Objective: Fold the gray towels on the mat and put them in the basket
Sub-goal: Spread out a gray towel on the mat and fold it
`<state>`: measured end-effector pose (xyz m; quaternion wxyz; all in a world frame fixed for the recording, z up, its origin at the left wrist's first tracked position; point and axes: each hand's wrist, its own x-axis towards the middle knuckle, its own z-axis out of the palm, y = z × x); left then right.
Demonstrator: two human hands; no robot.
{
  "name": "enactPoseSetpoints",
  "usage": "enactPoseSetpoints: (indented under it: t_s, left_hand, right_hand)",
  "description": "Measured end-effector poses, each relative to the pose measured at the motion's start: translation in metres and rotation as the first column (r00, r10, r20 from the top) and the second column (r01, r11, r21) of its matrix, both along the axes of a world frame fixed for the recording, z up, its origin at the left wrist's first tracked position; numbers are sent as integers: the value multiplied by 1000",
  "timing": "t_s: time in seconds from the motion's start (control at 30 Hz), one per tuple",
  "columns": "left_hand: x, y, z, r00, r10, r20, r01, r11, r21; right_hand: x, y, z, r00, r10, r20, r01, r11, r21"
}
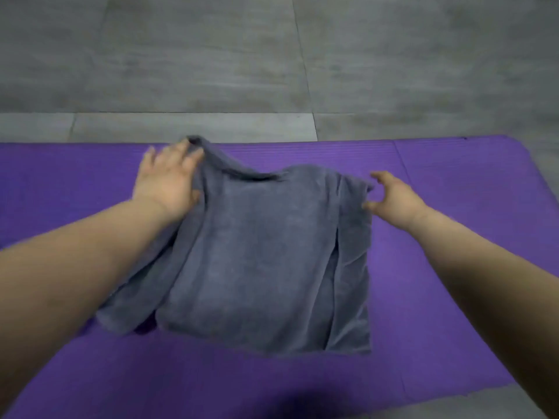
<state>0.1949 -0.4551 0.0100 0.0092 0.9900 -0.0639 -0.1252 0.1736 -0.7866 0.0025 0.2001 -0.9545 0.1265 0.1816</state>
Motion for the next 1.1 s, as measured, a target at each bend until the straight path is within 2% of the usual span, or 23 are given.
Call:
enactPoseSetpoints:
  t_s: [0.07, 0.1, 0.2, 0.27, 0.33, 0.5, 0.7, 0.77, 0.87, 0.93, 1.0, 1.1]
  left_hand:
    - [-22, -17, -39, 978, -144, -152, 152, 988, 40]
    - [-37, -24, -54, 954, -196, -225, 206, 978, 21]
    - [-80, -34, -81, 878, -279, -390, 285, 958, -42]
    - [-102, -30, -95, 840, -283, -463, 307, 951, -23]
    - [-117, -24, -105, 817, -259, -516, 321, 946, 34]
    - [-120, -20, -113, 800, -285, -528, 405, 906, 125]
    - [-120, -25, -111, 802, -286, -524, 396, 912, 108]
    - [-119, -24, -112, 807, -300, -508, 415, 901, 127]
    - [-121, -27, -105, 820, -263, -509, 355, 931, 90]
    - [-125, -37, -105, 831, -366, -418, 431, 900, 67]
    - [-127, -59, -101, 841, -448, -303, 478, 878, 29]
    - [-141, -93, -108, 667, -594, -450, 592, 789, -164]
  right_hand:
    - [-28, -8, -37, 998, 1, -62, 0, 1000, 6]
    - [-42, -12, -50, 994, -61, -94, 66, 997, 43]
    - [-79, -18, -83, 903, -389, -180, 420, 889, 181]
    - [-99, -14, -103, 840, -508, -192, 540, 816, 204]
    - [-113, -6, -119, 821, -547, -163, 571, 798, 193]
    - [-115, -11, -129, 879, -457, -138, 477, 851, 218]
    - [-133, -13, -131, 813, -559, -162, 568, 702, 429]
    - [-138, -12, -136, 796, -577, -182, 590, 673, 446]
    - [-131, -23, -131, 740, -672, -33, 626, 669, 402]
    - [-122, -43, -120, 720, -691, 58, 645, 698, 312]
    - [-114, -70, -104, 746, -659, 96, 630, 745, 217]
    - [-108, -115, -81, 781, -604, 158, 604, 795, 55]
